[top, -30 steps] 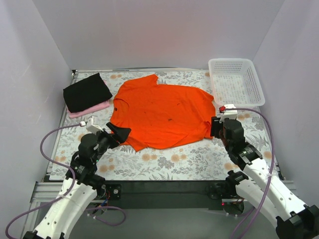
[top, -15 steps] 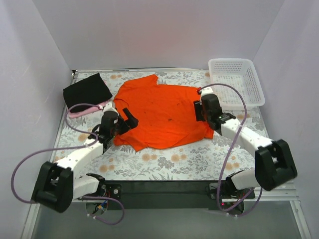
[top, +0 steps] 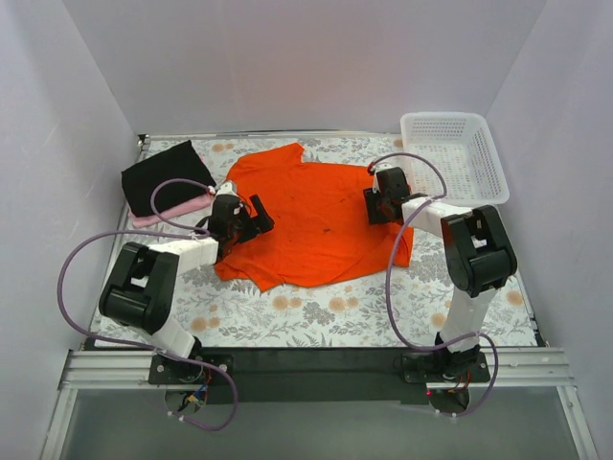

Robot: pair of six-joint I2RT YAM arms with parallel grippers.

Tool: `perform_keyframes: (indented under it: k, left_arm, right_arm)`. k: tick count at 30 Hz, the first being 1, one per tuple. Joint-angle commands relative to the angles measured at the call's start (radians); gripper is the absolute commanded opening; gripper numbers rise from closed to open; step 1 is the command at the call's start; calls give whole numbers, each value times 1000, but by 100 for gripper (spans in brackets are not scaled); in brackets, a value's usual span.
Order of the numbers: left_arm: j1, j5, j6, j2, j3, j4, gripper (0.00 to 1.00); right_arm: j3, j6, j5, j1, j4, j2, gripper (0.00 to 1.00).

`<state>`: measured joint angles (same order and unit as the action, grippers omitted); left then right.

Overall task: Fold and stack the t-shirts
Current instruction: Flatten the tshirt out

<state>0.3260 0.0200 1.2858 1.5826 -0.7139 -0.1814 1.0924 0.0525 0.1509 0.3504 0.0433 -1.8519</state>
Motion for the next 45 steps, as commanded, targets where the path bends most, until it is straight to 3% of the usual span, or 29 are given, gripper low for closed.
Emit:
perform_keyframes:
  k: [1, 9, 21, 24, 28, 35, 45]
  left_arm:
    - [-19, -20, -28, 25, -48, -27, 97]
    - [-71, -107, -22, 149, -107, -47, 97]
    - [-114, -149, -29, 272, -220, -44, 97]
    - [-122, -173, -51, 266, -216, -61, 97]
    - [-120, -212, -85, 179, -193, -115, 97]
    - [-93, -155, -143, -103, -82, -176, 97]
    - [-19, 18, -45, -407, 181, 19, 94]
  right_arm:
    - [81, 4, -43, -24, -34, -36, 39]
    - [214, 14, -138, -85, -11, -184, 39]
    - [703, -17, -224, -100, 224, -434, 40]
    - [751, -22, -254, -99, 247, -461, 39]
    - [697, -25, -293, -93, 231, -391, 39]
    - [438, -33, -275, -68, 127, -54, 41]
    - [-33, 20, -244, -42, 35, 341, 43]
